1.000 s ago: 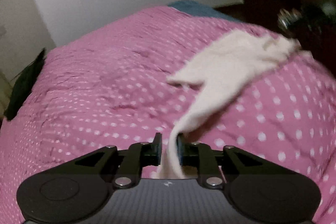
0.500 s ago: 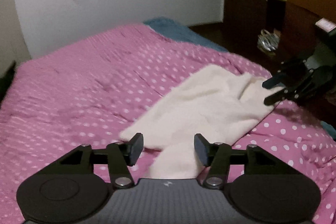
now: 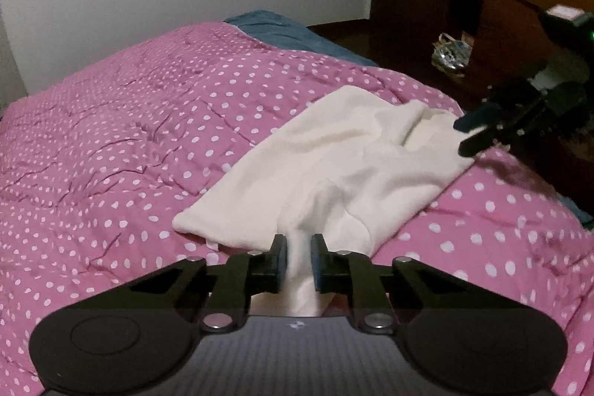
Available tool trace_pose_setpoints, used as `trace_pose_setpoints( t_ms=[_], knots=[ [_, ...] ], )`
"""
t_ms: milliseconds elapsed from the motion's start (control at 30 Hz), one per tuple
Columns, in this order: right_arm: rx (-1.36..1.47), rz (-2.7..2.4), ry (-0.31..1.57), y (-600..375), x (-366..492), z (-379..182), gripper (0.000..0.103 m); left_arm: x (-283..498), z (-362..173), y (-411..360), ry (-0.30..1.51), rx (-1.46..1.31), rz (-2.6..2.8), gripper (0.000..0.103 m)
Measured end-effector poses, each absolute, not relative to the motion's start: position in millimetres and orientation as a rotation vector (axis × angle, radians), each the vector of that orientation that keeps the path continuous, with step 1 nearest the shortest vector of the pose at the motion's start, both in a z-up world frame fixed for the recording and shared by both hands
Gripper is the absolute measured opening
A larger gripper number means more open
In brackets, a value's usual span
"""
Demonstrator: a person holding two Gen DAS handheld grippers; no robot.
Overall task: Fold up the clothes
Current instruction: 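Spread the sweatshirt flat on the bed with the left gripper while the right gripper holds the sleeve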
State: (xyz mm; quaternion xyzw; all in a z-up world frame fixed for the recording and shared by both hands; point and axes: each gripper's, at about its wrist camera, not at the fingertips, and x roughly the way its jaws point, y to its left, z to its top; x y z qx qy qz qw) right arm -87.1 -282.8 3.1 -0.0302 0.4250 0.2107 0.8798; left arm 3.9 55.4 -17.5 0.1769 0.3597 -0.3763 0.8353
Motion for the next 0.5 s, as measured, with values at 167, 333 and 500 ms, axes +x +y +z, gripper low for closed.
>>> trace_pose_setpoints(
  t_ms=[167,333,500],
  knots=[
    [-0.058,0.46,0.874,-284,-91,5,0.039,7,-12,58,0.742,0.363,-0.779,0.025],
    [-0.02,0.441,0.878,-284,-84,2,0.032,17,-17,50,0.768,0.375,-0.761,0.053],
    [0.0,0.441,0.857,-285,-75,9,0.011,15,-18,50,0.774,0.371,-0.796,0.017]
  ],
)
